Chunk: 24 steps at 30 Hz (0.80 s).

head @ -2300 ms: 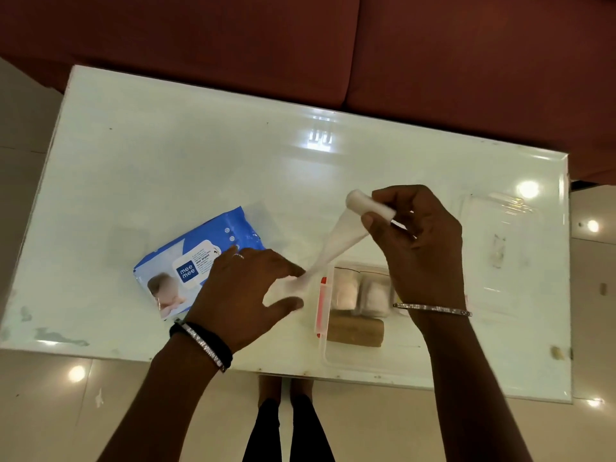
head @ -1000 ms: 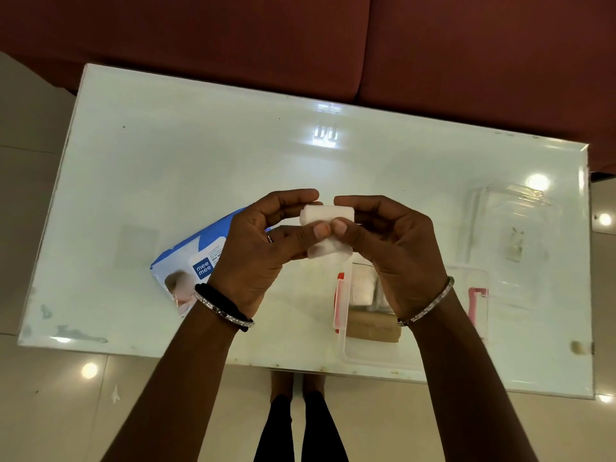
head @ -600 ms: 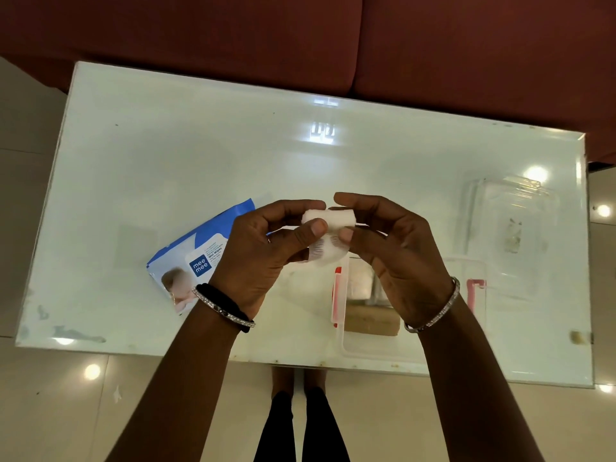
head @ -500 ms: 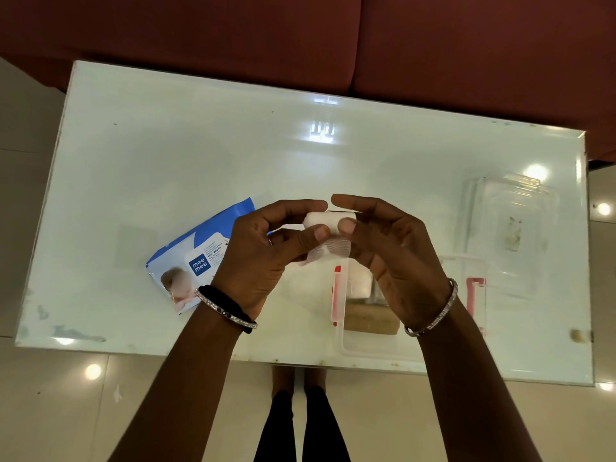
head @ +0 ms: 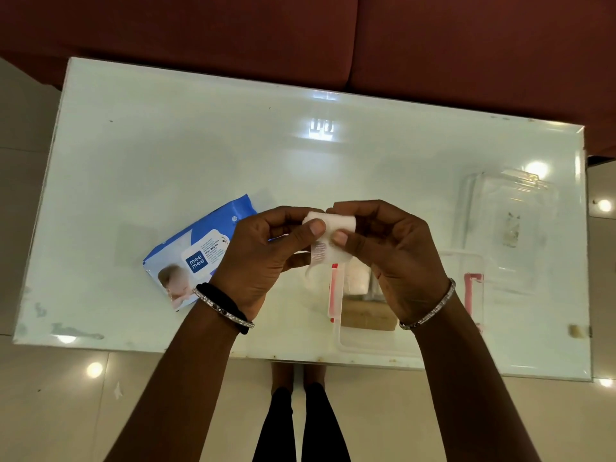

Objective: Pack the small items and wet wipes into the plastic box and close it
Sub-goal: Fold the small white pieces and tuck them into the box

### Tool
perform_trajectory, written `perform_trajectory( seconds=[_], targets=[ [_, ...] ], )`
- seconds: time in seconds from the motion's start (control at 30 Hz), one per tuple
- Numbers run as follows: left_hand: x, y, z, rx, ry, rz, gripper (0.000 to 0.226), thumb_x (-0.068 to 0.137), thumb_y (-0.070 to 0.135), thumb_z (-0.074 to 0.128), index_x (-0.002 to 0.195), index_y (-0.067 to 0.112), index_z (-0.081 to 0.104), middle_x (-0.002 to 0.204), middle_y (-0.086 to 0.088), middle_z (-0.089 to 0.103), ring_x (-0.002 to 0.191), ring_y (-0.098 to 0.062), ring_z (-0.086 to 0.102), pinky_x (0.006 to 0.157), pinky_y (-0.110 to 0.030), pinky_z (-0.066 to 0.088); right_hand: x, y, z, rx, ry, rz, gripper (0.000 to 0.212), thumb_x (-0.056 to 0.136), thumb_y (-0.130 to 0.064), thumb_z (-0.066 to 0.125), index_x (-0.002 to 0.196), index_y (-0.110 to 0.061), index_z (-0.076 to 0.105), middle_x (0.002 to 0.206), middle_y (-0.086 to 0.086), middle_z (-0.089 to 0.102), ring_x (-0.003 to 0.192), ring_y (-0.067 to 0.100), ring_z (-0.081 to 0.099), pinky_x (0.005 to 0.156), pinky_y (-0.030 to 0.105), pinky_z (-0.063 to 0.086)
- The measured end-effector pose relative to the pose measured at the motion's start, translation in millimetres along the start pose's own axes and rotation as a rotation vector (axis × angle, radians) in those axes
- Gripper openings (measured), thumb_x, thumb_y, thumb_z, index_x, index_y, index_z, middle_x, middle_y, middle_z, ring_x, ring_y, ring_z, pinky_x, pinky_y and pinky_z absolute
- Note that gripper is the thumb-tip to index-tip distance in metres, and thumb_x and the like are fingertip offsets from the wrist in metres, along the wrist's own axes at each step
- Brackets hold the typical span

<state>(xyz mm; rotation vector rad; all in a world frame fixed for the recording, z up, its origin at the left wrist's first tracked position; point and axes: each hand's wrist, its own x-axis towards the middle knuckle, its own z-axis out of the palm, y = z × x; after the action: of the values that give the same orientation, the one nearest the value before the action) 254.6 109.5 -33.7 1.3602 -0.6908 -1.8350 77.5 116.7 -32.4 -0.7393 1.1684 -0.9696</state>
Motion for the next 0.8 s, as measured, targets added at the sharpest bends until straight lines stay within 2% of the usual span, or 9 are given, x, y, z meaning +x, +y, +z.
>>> perform_trajectory(
  seconds=[0.13, 0.23, 0.4, 0.53, 0.7, 0.8],
  targets=[
    [-1.7, -3.2, -0.8, 0.039, -0.023, 0.035, 0.033, 0.068, 0.021, 0.072, 0.100, 0.017, 0.071, 0.093, -0.002, 0.076, 0.088, -0.022, 0.073, 0.068, -0.029, 0.059, -1.5, 1.1, 0.9, 0.005, 0.061, 0.083, 0.038, 0.072, -0.026, 0.079, 0.107, -0.013, 0.074, 0.097, 0.018, 0.074, 0.090, 0.031, 0.073, 0.078, 0.046, 0.061],
    [-3.8, -5.2, -1.8, 0.040, -0.044, 0.022, 0.037, 0.068, 0.022, 0.073, 0.104, 0.016, 0.071, 0.096, -0.001, 0.075, 0.088, -0.021, 0.073, 0.070, -0.030, 0.059, -2.6, 4.7, -1.3, -0.041, 0.067, 0.082, 0.030, 0.071, -0.021, 0.078, 0.100, -0.010, 0.075, 0.100, 0.023, 0.072, 0.087, 0.032, 0.073, 0.079, 0.045, 0.061],
    [-3.5, -6.2, -0.5, -0.018, -0.036, -0.111, 0.048, 0.067, 0.032, 0.071, 0.110, 0.013, 0.068, 0.105, -0.014, 0.072, 0.091, -0.025, 0.073, 0.069, -0.027, 0.058, -3.4, 6.1, -7.2, -0.062, 0.019, 0.041, 0.034, 0.070, -0.011, 0.078, 0.103, -0.004, 0.072, 0.108, 0.014, 0.075, 0.092, 0.029, 0.074, 0.077, 0.033, 0.059],
    [-1.9, -9.0, 1.4, 0.001, -0.028, -0.108, 0.042, 0.069, 0.027, 0.070, 0.107, 0.009, 0.069, 0.104, -0.017, 0.072, 0.088, -0.024, 0.073, 0.067, -0.027, 0.058, -3.5, 7.8, -9.7, -0.104, -0.005, 0.016, 0.032, 0.069, -0.006, 0.079, 0.101, -0.006, 0.073, 0.113, 0.012, 0.074, 0.097, 0.030, 0.073, 0.082, 0.040, 0.059],
    [-1.3, -12.9, -1.2, 0.005, -0.043, -0.054, 0.038, 0.070, 0.018, 0.071, 0.108, 0.011, 0.069, 0.102, -0.010, 0.073, 0.094, -0.025, 0.072, 0.071, -0.030, 0.059, -3.2, 6.9, -8.4, -0.012, 0.054, 0.106, 0.043, 0.070, -0.025, 0.080, 0.110, -0.012, 0.072, 0.111, 0.023, 0.069, 0.091, 0.029, 0.072, 0.078, 0.046, 0.061],
    [-3.6, -14.7, -1.4, 0.028, -0.068, -0.039, 0.040, 0.068, 0.016, 0.073, 0.108, 0.012, 0.069, 0.102, -0.007, 0.073, 0.095, -0.025, 0.071, 0.073, -0.031, 0.059, -3.4, 9.0, -10.4, -0.093, 0.064, 0.115, 0.033, 0.071, -0.025, 0.078, 0.102, -0.011, 0.075, 0.106, 0.029, 0.067, 0.086, 0.031, 0.072, 0.077, 0.046, 0.061]
  ],
)
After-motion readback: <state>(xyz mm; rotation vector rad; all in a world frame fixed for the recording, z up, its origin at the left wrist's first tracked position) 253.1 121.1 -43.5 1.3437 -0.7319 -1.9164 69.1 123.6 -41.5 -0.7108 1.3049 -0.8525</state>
